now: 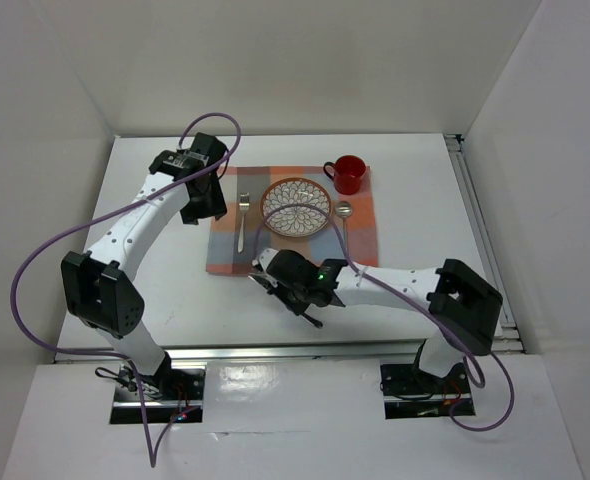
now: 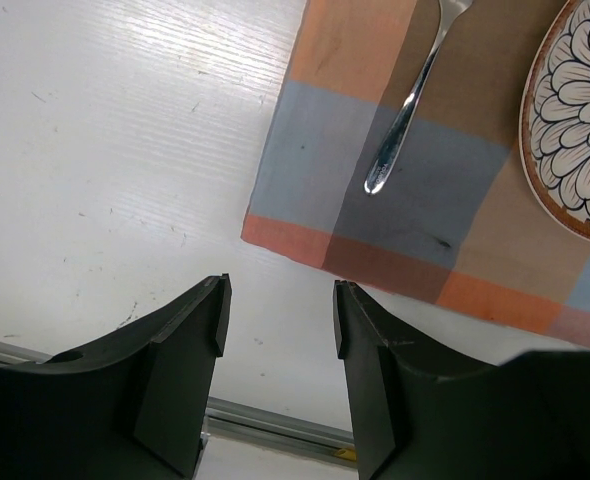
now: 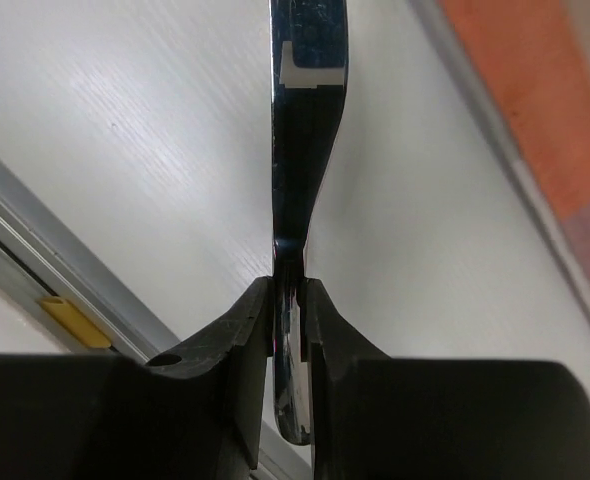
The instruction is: Set the dinner table for one person
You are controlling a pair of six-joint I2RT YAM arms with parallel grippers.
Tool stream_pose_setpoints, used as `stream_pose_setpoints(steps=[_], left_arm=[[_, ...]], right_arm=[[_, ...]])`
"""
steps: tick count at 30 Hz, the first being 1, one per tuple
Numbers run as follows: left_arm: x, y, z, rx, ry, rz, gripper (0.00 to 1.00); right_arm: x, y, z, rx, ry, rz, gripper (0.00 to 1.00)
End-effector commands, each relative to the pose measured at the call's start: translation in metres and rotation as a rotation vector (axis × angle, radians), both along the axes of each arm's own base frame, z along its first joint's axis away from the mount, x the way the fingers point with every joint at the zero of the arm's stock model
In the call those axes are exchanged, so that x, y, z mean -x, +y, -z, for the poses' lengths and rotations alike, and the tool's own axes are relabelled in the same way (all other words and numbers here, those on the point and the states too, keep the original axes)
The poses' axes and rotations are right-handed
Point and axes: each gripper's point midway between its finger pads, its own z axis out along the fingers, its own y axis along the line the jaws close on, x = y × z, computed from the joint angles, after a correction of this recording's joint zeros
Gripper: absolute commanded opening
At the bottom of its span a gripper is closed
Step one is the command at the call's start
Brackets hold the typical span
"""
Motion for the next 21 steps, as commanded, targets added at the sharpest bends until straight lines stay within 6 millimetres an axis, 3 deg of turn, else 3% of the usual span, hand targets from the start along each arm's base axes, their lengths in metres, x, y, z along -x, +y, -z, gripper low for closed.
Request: stream_pose_setpoints(steps=[1, 5, 9, 10, 15, 21], left_arm=[[-0.005, 0.005, -0.025, 0.019, -0.081, -0.038, 0.62], [-0.006, 0.003, -0.028, 0.031, -0.087, -0.033, 0.62], [-0.006, 0.003, -0.028, 0.031, -0.087, -0.033, 0.62], [-0.006, 0.003, -0.028, 0.031, -0.087, -0.033, 0.62], [-0.009, 0.0, -0.026, 0.044, -0.094, -0.029, 0.62], [-0.007, -0.001, -0.023, 0.049, -0.082, -0.025, 0.62]], right_arm=[[-0.012, 0.002, -0.03, -0.057, -0.106, 0.002, 0.0], [-0.021, -0.003, -0.039, -0.054, -0.158, 0.05, 0.0], [-0.046, -0.026, -0.049, -0.088, -0.143, 0.218, 0.0], [-0.061, -0.04, -0.054, -0.103, -0.141, 0.298, 0.0], [-0.098, -0.092, -0.057, -0.157, -0.078, 0.601, 0.0], [-0.138, -0.139, -0.048, -0.121, -0.065, 0.797, 0.0]])
